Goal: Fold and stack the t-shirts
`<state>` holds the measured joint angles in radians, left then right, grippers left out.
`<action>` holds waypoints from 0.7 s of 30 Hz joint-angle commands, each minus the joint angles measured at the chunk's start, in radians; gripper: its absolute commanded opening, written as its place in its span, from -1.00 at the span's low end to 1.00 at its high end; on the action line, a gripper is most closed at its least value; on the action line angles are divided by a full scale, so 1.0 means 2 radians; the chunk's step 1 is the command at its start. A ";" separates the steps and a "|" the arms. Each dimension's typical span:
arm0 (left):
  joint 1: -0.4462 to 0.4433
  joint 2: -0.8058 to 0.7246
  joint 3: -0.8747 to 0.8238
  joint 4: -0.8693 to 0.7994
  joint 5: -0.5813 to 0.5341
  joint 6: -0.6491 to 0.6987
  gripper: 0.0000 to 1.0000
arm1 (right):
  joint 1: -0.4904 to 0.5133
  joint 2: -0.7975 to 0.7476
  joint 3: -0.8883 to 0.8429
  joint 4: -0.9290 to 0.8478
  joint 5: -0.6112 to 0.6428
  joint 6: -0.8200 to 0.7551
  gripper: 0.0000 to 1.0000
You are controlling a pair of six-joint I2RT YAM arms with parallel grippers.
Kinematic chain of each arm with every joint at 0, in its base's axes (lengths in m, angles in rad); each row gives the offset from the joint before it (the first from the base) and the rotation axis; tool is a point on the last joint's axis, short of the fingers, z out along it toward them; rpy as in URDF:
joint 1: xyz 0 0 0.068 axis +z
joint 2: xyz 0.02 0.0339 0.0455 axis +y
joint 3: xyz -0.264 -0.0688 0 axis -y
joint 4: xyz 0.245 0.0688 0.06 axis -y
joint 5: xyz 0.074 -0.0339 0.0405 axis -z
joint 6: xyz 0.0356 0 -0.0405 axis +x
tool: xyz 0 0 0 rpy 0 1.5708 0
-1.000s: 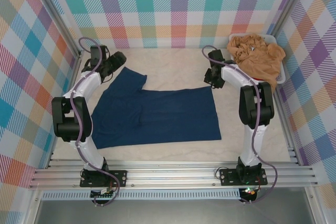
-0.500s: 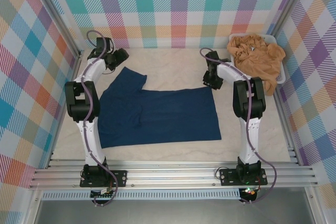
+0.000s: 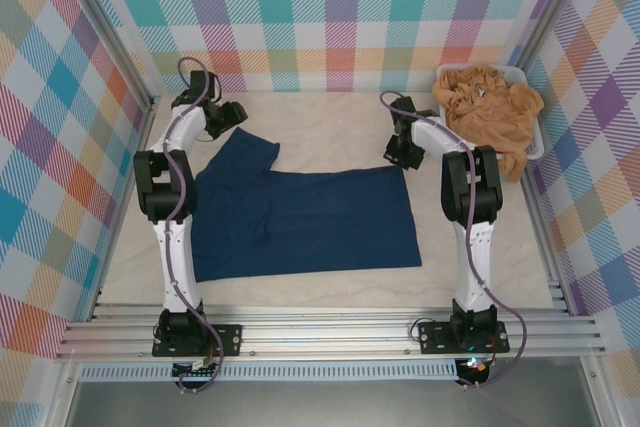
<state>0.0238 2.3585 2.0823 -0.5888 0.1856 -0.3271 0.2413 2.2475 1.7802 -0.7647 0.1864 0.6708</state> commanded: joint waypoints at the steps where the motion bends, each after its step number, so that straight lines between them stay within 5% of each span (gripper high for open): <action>1: -0.001 0.028 0.046 -0.030 -0.019 0.031 0.28 | -0.003 0.006 0.015 -0.011 0.000 0.000 -0.96; 18: -0.031 0.125 0.147 -0.078 -0.067 0.053 -0.07 | -0.003 -0.012 0.010 -0.007 -0.025 0.007 -1.00; 21: -0.031 0.133 0.164 -0.089 -0.072 0.052 -0.27 | -0.003 -0.012 0.008 -0.006 -0.027 0.007 -1.00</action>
<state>-0.0261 2.5969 2.3611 -0.7269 0.0475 -0.2317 0.2413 2.2475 1.7805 -0.7647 0.1509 0.6724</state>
